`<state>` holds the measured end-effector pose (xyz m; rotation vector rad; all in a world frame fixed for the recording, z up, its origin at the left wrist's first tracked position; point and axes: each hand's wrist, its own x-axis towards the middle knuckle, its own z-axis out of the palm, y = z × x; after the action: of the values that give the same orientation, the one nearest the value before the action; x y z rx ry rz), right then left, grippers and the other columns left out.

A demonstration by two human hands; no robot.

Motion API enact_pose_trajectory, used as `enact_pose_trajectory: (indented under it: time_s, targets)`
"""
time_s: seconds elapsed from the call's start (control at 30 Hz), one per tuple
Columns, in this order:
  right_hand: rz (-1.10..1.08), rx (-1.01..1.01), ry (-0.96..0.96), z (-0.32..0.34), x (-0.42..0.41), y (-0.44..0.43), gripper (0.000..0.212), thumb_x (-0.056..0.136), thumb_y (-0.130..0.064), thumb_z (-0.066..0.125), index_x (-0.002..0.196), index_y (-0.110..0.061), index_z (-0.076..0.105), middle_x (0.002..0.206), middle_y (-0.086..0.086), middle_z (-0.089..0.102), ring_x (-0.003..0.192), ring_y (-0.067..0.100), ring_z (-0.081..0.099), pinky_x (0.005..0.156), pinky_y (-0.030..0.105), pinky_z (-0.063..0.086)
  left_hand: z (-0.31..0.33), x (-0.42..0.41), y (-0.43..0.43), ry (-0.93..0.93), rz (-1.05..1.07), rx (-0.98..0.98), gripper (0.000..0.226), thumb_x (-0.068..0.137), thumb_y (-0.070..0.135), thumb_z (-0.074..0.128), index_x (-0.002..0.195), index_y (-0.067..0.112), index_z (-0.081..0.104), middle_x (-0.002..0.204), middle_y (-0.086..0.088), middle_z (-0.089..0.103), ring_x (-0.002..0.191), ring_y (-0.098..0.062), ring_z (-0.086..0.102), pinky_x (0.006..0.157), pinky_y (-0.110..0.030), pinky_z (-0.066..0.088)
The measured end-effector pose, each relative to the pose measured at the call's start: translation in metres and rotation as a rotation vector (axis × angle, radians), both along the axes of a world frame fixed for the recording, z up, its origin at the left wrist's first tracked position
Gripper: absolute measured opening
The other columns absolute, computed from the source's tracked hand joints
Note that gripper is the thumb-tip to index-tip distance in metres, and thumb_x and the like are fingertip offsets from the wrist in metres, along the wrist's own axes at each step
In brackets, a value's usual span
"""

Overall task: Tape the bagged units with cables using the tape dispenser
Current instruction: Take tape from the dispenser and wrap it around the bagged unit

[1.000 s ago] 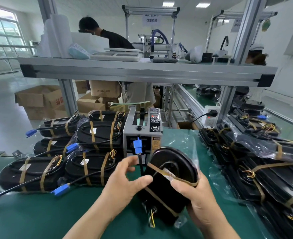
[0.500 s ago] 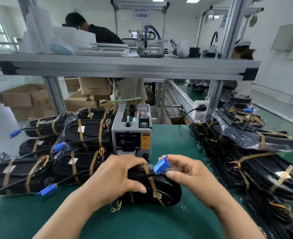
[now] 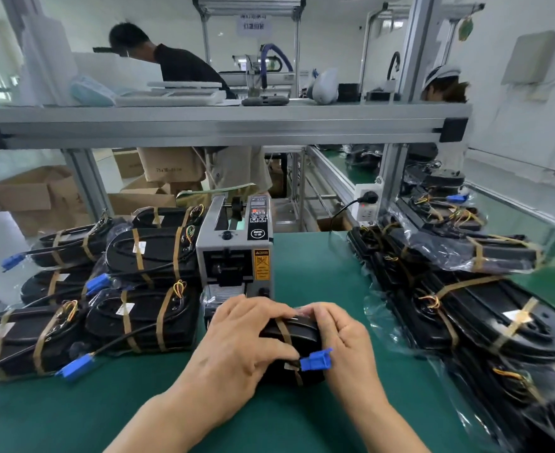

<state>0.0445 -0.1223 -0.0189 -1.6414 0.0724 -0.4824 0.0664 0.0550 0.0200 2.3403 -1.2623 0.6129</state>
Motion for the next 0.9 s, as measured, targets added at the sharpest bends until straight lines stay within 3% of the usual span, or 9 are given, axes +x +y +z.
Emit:
enact_pose_trajectory:
  time_s: [0.07, 0.17, 0.23, 0.33, 0.43, 0.5, 0.67, 0.8, 0.9]
  targets:
    - [-0.044, 0.01, 0.01, -0.002, 0.0, 0.003, 0.037, 0.105, -0.013, 0.047, 0.08, -0.02, 0.073, 0.08, -0.001, 0.075, 0.076, 0.016, 0.069, 0.069, 0.025, 0.054, 0.0, -0.001, 0.003, 0.061, -0.022, -0.038, 0.052, 0.064, -0.007, 0.062, 0.094, 0.032, 0.078, 0.129, 0.008, 0.061, 0.126, -0.016, 0.052, 0.107, -0.038, 0.035]
    - [-0.169, 0.01, 0.035, -0.008, 0.0, 0.005, 0.037, 0.104, -0.015, 0.047, 0.079, -0.026, 0.072, 0.076, -0.003, 0.073, 0.074, 0.02, 0.066, 0.072, 0.039, 0.053, 0.007, -0.002, 0.013, 0.35, 0.049, -0.37, 0.056, 0.074, -0.012, 0.051, 0.091, 0.034, 0.077, 0.121, 0.015, 0.065, 0.124, -0.007, 0.054, 0.103, -0.016, 0.035]
    - [-0.225, -0.011, 0.032, -0.01, -0.002, 0.003, 0.038, 0.104, -0.017, 0.046, 0.08, -0.033, 0.07, 0.075, -0.008, 0.072, 0.072, 0.013, 0.063, 0.069, 0.029, 0.049, 0.017, 0.009, 0.021, 0.507, 0.27, -0.636, 0.047, 0.085, -0.006, 0.059, 0.083, 0.038, 0.076, 0.1, 0.011, 0.072, 0.095, -0.001, 0.065, 0.081, -0.01, 0.045]
    - [-0.261, -0.06, 0.012, -0.01, -0.008, 0.002, 0.037, 0.104, -0.018, 0.046, 0.079, -0.027, 0.072, 0.074, -0.01, 0.071, 0.073, 0.01, 0.062, 0.064, 0.019, 0.044, 0.023, 0.045, 0.025, 0.836, 0.603, -0.938, 0.021, 0.091, 0.014, 0.065, 0.082, 0.028, 0.077, 0.076, 0.0, 0.072, 0.061, -0.007, 0.056, 0.062, -0.021, 0.047]
    - [-0.336, -0.072, 0.0, -0.009, -0.013, 0.007, 0.035, 0.103, -0.016, 0.047, 0.078, -0.026, 0.071, 0.073, -0.017, 0.069, 0.074, 0.003, 0.06, 0.064, 0.01, 0.042, 0.012, 0.075, 0.016, 1.265, 0.631, -1.154, 0.011, 0.091, 0.016, 0.067, 0.084, 0.01, 0.072, 0.061, 0.002, 0.063, 0.046, -0.005, 0.048, 0.046, -0.019, 0.042]
    - [-0.372, -0.028, 0.008, -0.008, -0.016, 0.012, 0.035, 0.103, -0.015, 0.047, 0.08, -0.025, 0.071, 0.072, -0.018, 0.069, 0.073, 0.0, 0.06, 0.065, 0.007, 0.042, 0.005, 0.086, 0.008, 1.417, 0.614, -1.264, 0.017, 0.094, 0.016, 0.065, 0.079, 0.01, 0.068, 0.055, 0.004, 0.059, 0.039, -0.003, 0.045, 0.037, -0.015, 0.038]
    - [-0.398, 0.024, 0.016, -0.003, -0.021, 0.022, 0.036, 0.103, -0.018, 0.047, 0.082, -0.032, 0.073, 0.081, -0.025, 0.071, 0.08, -0.007, 0.062, 0.068, 0.002, 0.041, 0.003, 0.109, -0.002, 1.505, 0.665, -1.391, 0.029, 0.097, 0.022, 0.061, 0.07, 0.012, 0.06, 0.059, 0.005, 0.05, 0.044, -0.003, 0.04, 0.034, -0.012, 0.031]
    - [-0.375, 0.059, 0.014, 0.002, -0.02, 0.024, 0.038, 0.104, -0.015, 0.046, 0.084, -0.029, 0.074, 0.081, -0.025, 0.073, 0.079, -0.009, 0.064, 0.067, 0.001, 0.041, 0.007, 0.117, -0.009, 1.536, 0.694, -1.4, 0.026, 0.096, 0.026, 0.062, 0.072, 0.015, 0.062, 0.045, 0.008, 0.051, 0.04, -0.002, 0.042, 0.036, -0.013, 0.031]
    - [-0.378, 0.064, 0.015, 0.001, -0.018, 0.024, 0.038, 0.104, -0.015, 0.046, 0.083, -0.029, 0.074, 0.08, -0.024, 0.073, 0.077, -0.007, 0.065, 0.067, 0.003, 0.043, 0.01, 0.125, -0.014, 1.571, 0.698, -1.429, 0.022, 0.096, 0.021, 0.062, 0.076, 0.014, 0.061, 0.049, 0.007, 0.053, 0.046, -0.002, 0.046, 0.041, -0.015, 0.032]
